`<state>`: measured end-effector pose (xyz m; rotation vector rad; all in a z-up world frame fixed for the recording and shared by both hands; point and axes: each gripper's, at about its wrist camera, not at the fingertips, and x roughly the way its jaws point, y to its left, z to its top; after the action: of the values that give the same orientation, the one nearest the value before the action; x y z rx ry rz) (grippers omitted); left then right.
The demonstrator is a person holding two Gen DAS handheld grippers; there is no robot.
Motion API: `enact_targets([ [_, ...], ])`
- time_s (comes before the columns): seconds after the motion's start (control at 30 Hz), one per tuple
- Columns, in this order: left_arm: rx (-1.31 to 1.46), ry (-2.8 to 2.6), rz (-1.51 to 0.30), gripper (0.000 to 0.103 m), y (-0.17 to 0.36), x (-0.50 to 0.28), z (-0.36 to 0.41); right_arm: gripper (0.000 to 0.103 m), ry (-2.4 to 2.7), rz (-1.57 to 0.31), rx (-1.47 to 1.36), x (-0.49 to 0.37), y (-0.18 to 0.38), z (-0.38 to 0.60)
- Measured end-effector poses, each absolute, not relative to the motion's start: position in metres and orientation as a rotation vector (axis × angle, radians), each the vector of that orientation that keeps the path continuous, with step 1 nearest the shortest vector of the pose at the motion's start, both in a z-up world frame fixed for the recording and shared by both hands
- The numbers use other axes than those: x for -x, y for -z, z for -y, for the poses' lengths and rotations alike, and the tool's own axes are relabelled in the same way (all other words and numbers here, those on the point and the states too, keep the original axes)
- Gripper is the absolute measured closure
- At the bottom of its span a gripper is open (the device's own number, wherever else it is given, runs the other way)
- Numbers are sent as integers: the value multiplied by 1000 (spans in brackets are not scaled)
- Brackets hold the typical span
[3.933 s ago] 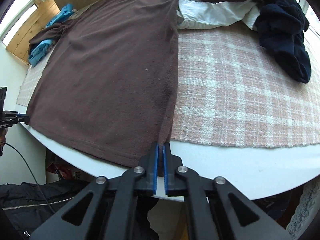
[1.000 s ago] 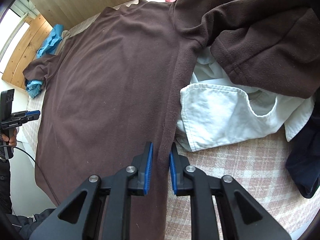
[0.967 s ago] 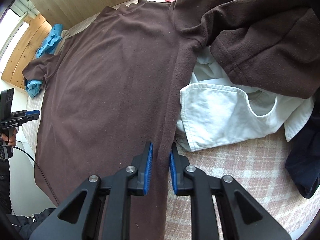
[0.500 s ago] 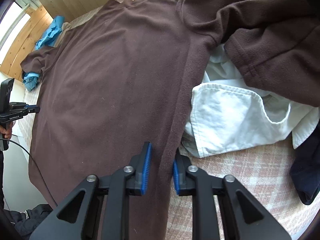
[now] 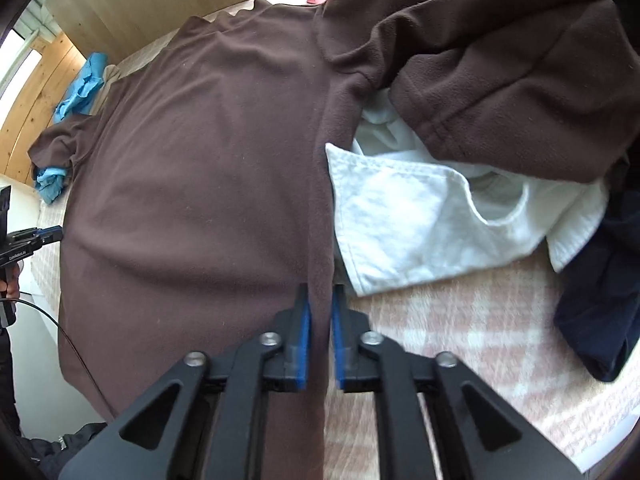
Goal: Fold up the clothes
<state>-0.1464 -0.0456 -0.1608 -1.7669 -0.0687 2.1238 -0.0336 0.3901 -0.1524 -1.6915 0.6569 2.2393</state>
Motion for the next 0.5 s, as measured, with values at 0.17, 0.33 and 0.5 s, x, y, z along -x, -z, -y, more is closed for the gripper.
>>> enact_targets([
  [0.17, 1801, -2042, 136, 73, 165, 150, 43, 74, -2246, -740, 1667, -1, 151, -379],
  [0.33, 1806, -2026, 129, 73, 175, 147, 32, 75, -2266, -690, 1732, 3, 169, -351],
  [0.5, 1767, -2034, -7, 101, 163, 134, 12, 99, -2306, -635, 1710, 4, 160, -341],
])
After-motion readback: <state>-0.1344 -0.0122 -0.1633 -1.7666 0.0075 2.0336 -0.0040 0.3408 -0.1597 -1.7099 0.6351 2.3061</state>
